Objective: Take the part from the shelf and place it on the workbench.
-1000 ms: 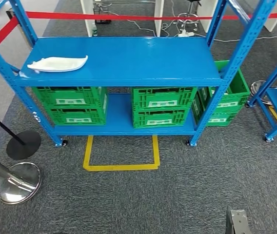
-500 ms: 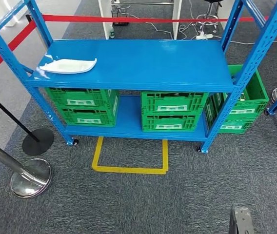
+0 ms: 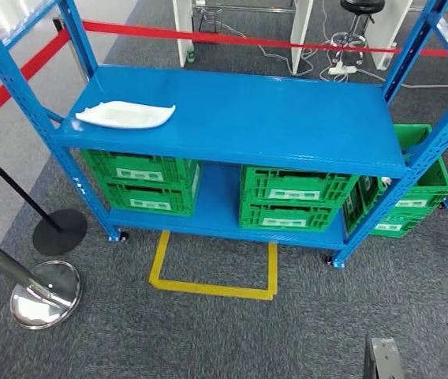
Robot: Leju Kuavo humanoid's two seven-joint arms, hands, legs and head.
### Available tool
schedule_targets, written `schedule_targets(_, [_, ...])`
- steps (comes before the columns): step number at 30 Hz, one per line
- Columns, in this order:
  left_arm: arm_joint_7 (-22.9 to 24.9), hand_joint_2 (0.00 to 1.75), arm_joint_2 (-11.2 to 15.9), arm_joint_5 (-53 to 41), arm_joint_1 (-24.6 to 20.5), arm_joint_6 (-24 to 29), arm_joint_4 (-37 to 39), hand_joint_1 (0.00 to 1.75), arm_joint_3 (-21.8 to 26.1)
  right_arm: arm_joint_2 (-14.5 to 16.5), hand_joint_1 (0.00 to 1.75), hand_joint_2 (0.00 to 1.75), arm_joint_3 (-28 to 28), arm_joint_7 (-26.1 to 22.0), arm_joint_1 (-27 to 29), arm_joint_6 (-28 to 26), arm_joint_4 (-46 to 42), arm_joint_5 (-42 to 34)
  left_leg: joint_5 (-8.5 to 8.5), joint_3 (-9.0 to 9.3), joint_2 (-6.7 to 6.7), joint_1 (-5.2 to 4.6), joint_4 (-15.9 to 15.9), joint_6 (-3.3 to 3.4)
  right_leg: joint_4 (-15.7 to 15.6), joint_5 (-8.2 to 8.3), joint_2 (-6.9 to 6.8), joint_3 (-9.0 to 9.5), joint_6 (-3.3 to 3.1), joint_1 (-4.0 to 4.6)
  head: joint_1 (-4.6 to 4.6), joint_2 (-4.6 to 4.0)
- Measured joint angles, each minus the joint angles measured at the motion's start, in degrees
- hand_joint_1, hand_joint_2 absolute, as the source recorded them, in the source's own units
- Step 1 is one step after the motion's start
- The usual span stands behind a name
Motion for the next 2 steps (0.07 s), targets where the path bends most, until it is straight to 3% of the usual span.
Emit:
schedule_targets(1, [0.0,0.00,0.0,0.0,0.0,0.0,0.0,0.00,0.0,-0.1,0.00,0.00,0.1,0.0,0.0,-0.1,0.1,-0.1,-0.62,0.65,-0.05,-0.01,0.0,0.23,4.0,-1.06,0.04,-2.77,0.17,0.01,0.15,-0.01])
schedule_targets(2, [0.0,0.00,0.0,0.0,0.0,0.0,0.0,0.00,0.0,-0.1,0.00,0.00,0.1,0.0,0.0,-0.2,0.1,-0.1,-0.92,0.92,-0.09,-0.01,0.0,0.33,6.1,-1.69,0.05,-4.30,0.27,0.00,0.20,0.00])
